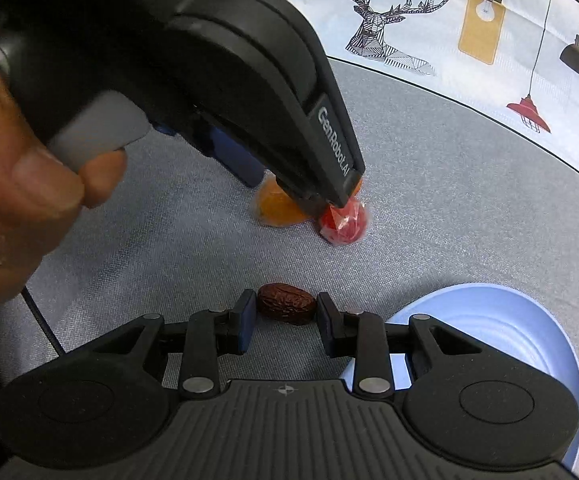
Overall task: Organize fruits
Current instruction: 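Grasp another bagged mandarin with the left tool, then carry the bagged mandarin and the red date over the blue plate with both tools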
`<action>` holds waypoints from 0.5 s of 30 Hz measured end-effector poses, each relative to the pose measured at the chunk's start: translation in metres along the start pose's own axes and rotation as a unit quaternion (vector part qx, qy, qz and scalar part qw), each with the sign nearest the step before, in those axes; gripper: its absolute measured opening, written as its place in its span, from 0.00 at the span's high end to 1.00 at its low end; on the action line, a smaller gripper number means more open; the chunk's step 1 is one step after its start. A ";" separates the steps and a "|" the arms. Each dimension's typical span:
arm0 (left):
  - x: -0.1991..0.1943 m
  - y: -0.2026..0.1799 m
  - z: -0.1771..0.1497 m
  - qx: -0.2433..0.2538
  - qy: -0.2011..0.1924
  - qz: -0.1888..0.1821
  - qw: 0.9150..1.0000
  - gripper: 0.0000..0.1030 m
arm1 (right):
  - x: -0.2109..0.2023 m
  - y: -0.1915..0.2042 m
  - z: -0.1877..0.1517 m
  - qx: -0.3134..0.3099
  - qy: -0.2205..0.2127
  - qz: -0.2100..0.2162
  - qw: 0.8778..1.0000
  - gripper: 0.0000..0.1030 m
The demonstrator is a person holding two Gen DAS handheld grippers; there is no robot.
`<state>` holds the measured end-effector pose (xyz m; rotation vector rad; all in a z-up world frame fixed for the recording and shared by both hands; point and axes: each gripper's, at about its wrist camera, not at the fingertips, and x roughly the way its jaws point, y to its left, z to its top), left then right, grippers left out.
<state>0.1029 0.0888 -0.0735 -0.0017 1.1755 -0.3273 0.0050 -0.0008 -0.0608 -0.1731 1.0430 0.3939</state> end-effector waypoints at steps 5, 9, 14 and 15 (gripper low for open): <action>-0.017 0.007 -0.004 -0.027 -0.021 0.004 0.999 0.66 | -0.010 -0.004 0.002 0.005 -0.018 -0.008 1.000 0.67; -0.044 0.010 -0.012 -0.042 -0.068 0.027 0.996 0.66 | -0.034 -0.012 0.004 0.016 -0.043 -0.015 0.999 0.67; -0.077 -0.009 -0.023 -0.017 -0.123 0.066 0.990 0.66 | -0.084 -0.040 0.015 0.064 -0.082 -0.025 0.994 0.67; -0.084 -0.013 -0.026 -0.022 -0.127 0.065 0.989 0.66 | -0.093 -0.047 0.015 0.075 -0.091 -0.026 0.993 0.67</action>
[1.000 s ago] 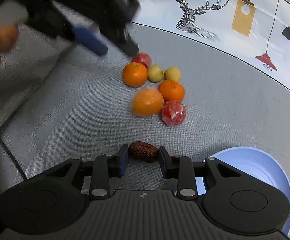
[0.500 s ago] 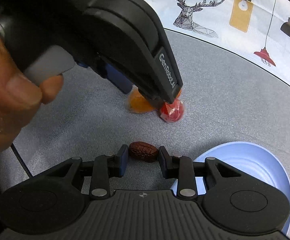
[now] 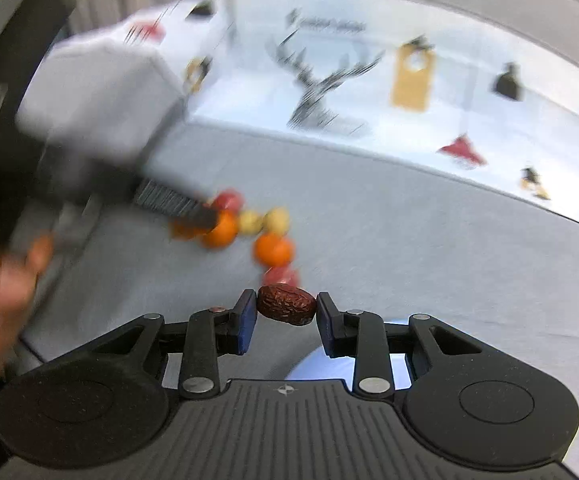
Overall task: Organize fruits
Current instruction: 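Carry the bagged mandarin and the red date over the blue plate with both tools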
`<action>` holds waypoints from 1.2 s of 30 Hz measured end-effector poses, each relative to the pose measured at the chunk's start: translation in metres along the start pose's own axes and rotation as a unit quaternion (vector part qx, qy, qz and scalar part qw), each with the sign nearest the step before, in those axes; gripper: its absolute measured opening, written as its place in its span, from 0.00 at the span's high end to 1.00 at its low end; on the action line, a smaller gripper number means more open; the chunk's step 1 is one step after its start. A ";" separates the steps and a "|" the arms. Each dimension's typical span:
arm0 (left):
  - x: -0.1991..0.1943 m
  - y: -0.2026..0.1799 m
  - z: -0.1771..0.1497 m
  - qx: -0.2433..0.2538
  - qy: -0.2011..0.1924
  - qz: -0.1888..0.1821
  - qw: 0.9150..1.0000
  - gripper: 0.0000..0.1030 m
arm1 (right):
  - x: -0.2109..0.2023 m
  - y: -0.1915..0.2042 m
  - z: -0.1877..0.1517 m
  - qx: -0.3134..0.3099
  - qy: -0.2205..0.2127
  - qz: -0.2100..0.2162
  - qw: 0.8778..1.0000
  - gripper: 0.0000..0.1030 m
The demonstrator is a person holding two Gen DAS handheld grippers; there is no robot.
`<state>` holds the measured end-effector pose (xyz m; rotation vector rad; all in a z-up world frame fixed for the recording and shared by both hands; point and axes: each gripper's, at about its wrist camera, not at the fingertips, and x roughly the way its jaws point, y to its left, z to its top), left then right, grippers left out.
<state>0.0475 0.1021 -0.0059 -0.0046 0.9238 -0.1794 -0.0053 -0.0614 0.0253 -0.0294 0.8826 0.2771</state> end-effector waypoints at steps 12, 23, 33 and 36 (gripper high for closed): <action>-0.056 -0.066 -0.052 0.011 -0.053 0.001 0.999 0.66 | -0.057 -0.091 -0.037 0.091 -0.031 -0.069 0.993 0.67; -0.030 -0.081 -0.062 0.024 -0.011 -0.039 0.999 0.66 | -0.043 -0.097 -0.044 0.081 -0.018 -0.081 0.993 0.67; -0.007 -0.108 -0.065 0.059 0.000 -0.060 0.996 0.66 | -0.041 -0.116 -0.058 0.078 -0.008 -0.104 0.991 0.67; -0.001 -0.117 -0.065 0.066 -0.002 -0.068 0.996 0.66 | -0.042 -0.122 -0.061 0.080 -0.006 -0.108 0.991 0.67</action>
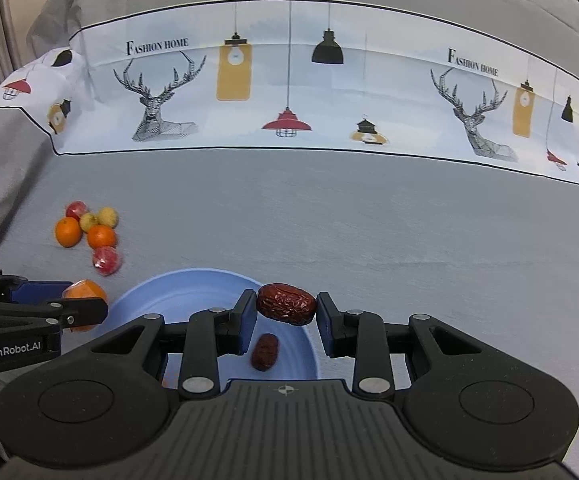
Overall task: Organize fruits
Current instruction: 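Carry the bagged mandarin and the red date over the blue plate with both tools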
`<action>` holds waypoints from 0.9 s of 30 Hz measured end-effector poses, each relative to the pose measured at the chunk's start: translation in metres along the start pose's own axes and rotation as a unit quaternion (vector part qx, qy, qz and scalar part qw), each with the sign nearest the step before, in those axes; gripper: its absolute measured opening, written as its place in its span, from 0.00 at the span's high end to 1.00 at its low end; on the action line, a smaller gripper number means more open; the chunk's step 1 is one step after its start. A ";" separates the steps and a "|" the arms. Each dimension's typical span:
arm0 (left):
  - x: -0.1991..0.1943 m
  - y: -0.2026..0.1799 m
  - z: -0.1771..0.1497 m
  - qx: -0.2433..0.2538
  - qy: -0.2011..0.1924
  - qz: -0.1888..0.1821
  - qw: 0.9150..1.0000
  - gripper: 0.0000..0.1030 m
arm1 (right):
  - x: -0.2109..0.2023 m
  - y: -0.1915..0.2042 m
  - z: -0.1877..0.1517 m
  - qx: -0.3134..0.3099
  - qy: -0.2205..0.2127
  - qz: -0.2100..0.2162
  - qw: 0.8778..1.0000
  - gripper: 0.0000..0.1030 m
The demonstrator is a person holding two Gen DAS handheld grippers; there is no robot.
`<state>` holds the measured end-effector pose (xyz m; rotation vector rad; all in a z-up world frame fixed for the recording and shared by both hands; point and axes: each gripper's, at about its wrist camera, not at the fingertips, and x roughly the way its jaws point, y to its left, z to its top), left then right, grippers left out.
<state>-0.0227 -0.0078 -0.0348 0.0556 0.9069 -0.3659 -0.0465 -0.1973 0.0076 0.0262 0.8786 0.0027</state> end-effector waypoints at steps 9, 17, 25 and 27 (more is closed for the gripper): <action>0.002 -0.018 0.001 0.035 -0.023 -0.015 0.999 0.66 | 0.001 -0.010 -0.004 0.001 0.001 -0.006 1.000 0.67; 0.000 -0.006 0.006 0.007 -0.033 -0.007 0.999 0.66 | 0.000 -0.006 -0.003 -0.003 -0.008 0.000 1.000 0.67; 0.004 0.018 0.014 -0.061 -0.015 -0.031 0.998 0.66 | 0.001 -0.006 -0.003 -0.004 -0.006 0.000 1.000 0.67; 0.005 0.013 0.014 -0.047 -0.013 -0.038 0.998 0.66 | 0.001 -0.006 -0.003 -0.005 -0.005 0.000 1.000 0.67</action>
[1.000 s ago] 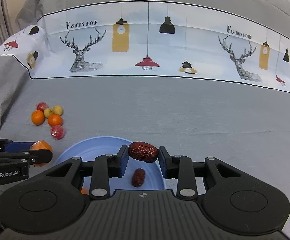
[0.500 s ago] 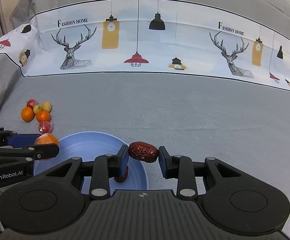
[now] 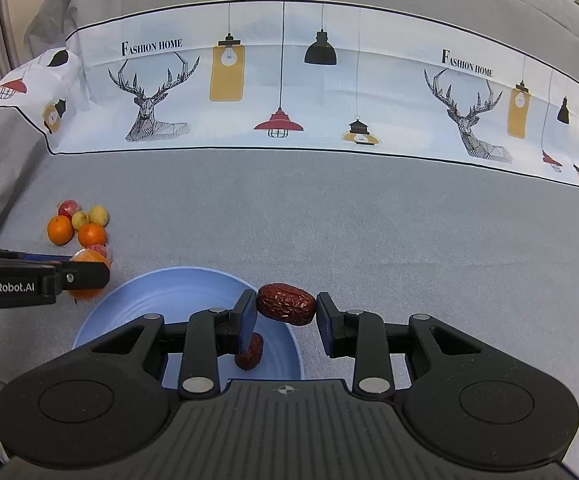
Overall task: Organize fruits
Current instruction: 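Carry the bagged mandarin and the red date over the blue plate with both tools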
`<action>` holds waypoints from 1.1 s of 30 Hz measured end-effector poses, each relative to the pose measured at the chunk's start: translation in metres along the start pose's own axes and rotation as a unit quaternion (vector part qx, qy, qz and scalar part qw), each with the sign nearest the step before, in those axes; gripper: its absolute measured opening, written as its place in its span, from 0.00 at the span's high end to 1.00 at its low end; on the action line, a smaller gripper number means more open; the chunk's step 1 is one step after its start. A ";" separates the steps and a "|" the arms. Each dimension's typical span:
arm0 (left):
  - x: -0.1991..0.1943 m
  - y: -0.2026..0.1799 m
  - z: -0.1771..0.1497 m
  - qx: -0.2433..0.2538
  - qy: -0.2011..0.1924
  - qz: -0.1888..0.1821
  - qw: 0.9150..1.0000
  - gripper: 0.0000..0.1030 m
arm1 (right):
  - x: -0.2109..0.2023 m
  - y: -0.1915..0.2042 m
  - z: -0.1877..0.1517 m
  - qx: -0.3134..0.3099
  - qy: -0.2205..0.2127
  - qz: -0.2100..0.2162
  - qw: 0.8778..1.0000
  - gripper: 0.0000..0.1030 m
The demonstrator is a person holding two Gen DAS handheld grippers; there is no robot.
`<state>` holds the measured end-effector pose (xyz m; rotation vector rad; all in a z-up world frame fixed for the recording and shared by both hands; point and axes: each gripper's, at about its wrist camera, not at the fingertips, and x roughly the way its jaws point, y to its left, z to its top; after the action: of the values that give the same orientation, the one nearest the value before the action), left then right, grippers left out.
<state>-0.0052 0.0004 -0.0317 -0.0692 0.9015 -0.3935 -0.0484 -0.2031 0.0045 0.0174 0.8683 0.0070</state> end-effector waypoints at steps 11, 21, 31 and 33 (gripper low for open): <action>0.010 -0.021 -0.012 0.064 0.013 -0.005 0.998 0.66 | 0.012 0.017 -0.007 -0.029 0.049 0.040 0.998 0.67; 0.012 -0.025 -0.014 0.085 0.016 0.007 0.996 0.66 | 0.015 0.021 -0.009 -0.039 0.065 0.038 0.996 0.67; 0.013 -0.027 -0.014 0.087 0.017 0.007 0.996 0.66 | 0.016 0.025 -0.011 -0.055 0.071 0.039 0.995 0.67; 0.013 -0.028 -0.014 0.088 0.018 0.007 0.996 0.66 | 0.016 0.025 -0.011 -0.057 0.072 0.040 0.995 0.67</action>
<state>-0.0166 -0.0286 -0.0441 0.1071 0.8987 -0.4607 -0.0466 -0.1776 -0.0143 -0.0556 1.0101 0.1331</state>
